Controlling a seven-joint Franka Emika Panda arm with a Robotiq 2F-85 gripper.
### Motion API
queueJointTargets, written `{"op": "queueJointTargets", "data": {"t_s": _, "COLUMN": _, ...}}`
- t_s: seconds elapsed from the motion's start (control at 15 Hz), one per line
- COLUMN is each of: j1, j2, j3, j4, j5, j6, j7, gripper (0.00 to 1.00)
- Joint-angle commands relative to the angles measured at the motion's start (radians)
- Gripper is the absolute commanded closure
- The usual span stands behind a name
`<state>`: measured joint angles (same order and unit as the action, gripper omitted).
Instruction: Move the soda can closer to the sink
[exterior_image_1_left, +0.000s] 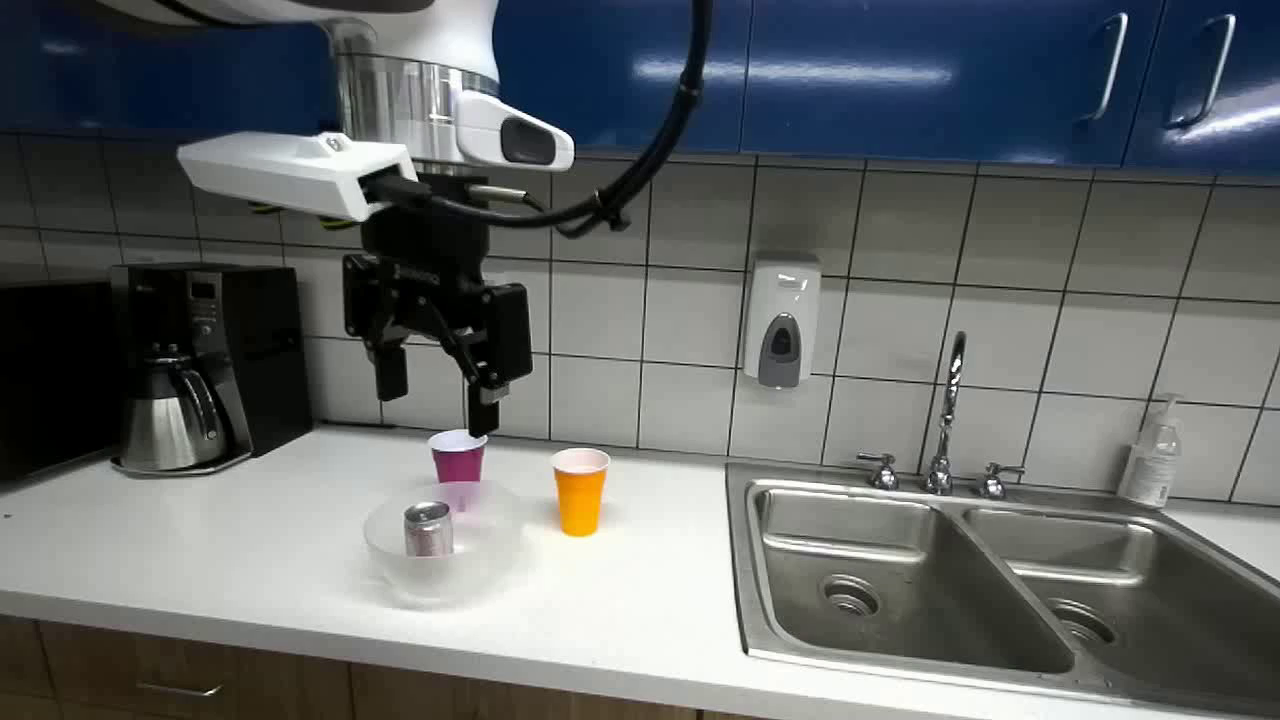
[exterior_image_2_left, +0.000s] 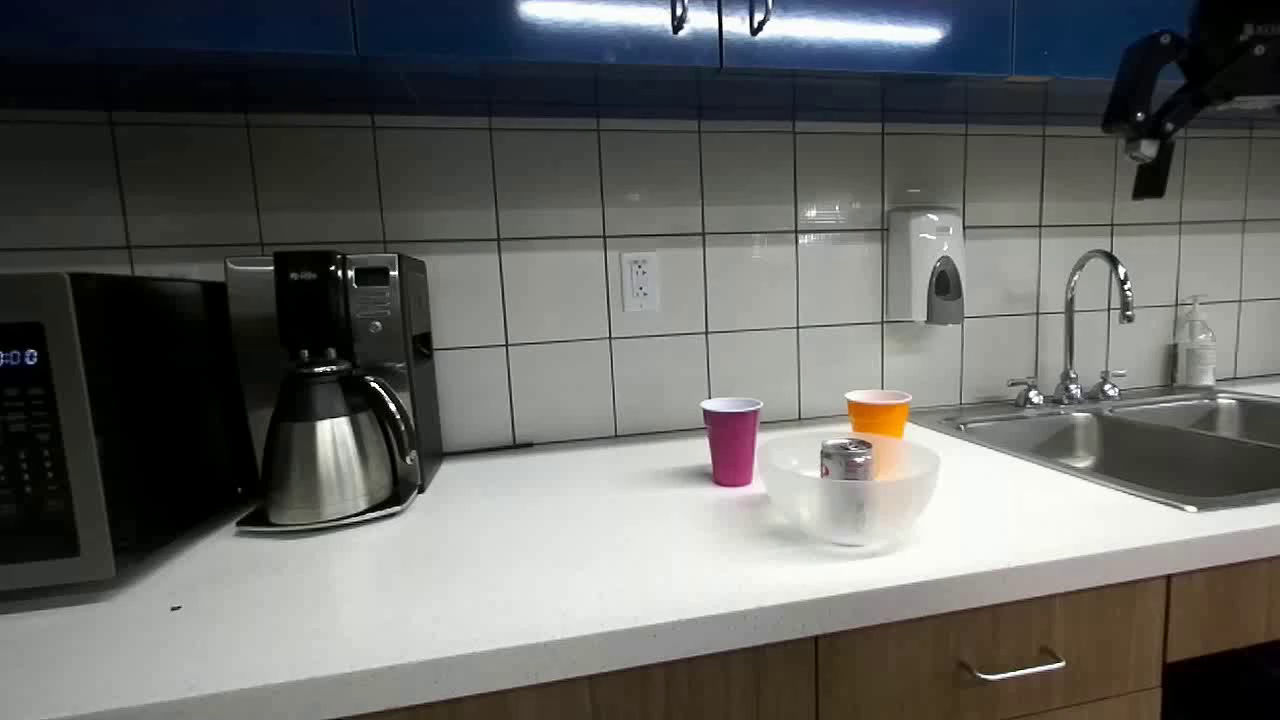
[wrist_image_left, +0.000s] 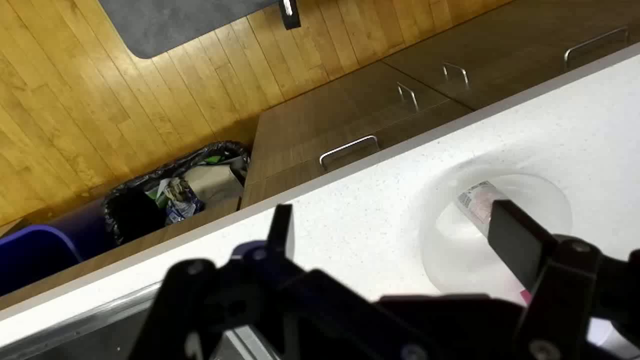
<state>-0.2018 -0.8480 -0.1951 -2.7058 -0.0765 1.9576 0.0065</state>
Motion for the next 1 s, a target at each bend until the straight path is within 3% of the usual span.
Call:
{"op": "queueJointTargets", "data": {"t_s": 0.0, "j1": -0.008, "j2": 0.003, "j3": 0.007, "j4": 0.002, "j5": 0.007, "j6": -0.002, "j7": -0.006, "gripper": 0.00}}
{"op": "queueJointTargets", "data": {"t_s": 0.4, "j1": -0.008, "j2": 0.003, "j3": 0.007, "j4": 0.002, "j5": 0.007, "j6": -0.002, "j7": -0.006, "gripper": 0.00}}
{"op": "queueJointTargets", "data": {"t_s": 0.93, "j1": 0.059, "j2": 0.095, "j3": 0.008, "j4": -0.049, "j5": 0.102, "j6": 0.255, "j7": -0.011, "gripper": 0.00}}
